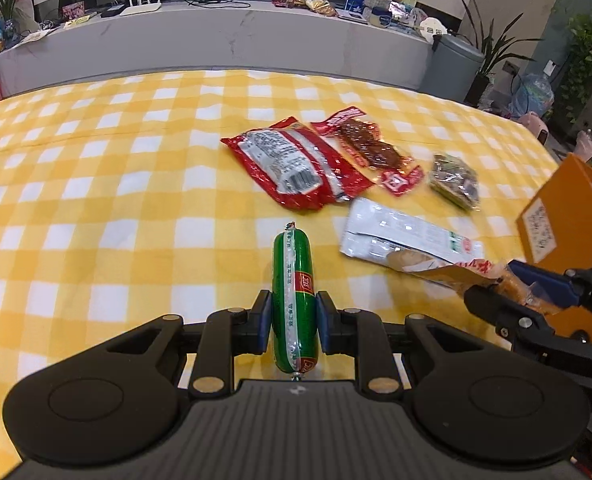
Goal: Organize snacks
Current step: 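Carry the sausage and peanut bag up and over the white box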
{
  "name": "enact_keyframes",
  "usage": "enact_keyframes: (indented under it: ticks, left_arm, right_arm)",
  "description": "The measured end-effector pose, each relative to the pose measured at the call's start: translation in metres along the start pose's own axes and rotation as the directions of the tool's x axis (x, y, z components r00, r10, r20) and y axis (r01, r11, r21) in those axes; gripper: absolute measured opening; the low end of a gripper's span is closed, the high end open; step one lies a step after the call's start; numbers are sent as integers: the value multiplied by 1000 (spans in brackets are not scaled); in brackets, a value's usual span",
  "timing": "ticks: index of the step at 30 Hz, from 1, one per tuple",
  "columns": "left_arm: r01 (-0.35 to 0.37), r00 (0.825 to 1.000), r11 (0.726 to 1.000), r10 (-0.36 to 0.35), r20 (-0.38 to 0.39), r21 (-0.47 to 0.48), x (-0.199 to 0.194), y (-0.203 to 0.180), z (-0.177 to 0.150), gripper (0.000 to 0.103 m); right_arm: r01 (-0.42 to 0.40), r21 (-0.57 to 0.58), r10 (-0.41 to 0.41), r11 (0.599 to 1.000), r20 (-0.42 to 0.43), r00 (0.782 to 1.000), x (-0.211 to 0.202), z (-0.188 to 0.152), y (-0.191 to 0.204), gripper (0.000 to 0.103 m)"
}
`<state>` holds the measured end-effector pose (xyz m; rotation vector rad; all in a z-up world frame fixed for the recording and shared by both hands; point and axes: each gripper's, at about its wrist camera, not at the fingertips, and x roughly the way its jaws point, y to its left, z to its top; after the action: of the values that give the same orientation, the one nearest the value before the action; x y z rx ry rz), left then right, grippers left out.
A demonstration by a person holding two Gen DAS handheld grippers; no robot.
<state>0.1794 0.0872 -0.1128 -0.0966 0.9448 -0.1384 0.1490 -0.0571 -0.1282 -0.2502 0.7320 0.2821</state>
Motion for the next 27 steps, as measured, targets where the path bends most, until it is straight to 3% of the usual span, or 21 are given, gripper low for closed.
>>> enact_keyframes:
  ticks: [11,22,27]
  left_arm:
    - [37,999,999,-38,28,28,-41,-38,-10,25]
    - [108,989,991,-115,92,80,-80,-86,3,25]
    - [157,979,981,-170,109,116,-87,-116,16,25]
  right_arm:
    - [-60,93,52,994,80,995,-66,-8,-15,33]
    - [-35,181,2,983,182,983,-131,-8,-64,33]
    - [-8,256,-40,967,183,982,-147,-9,-102,19]
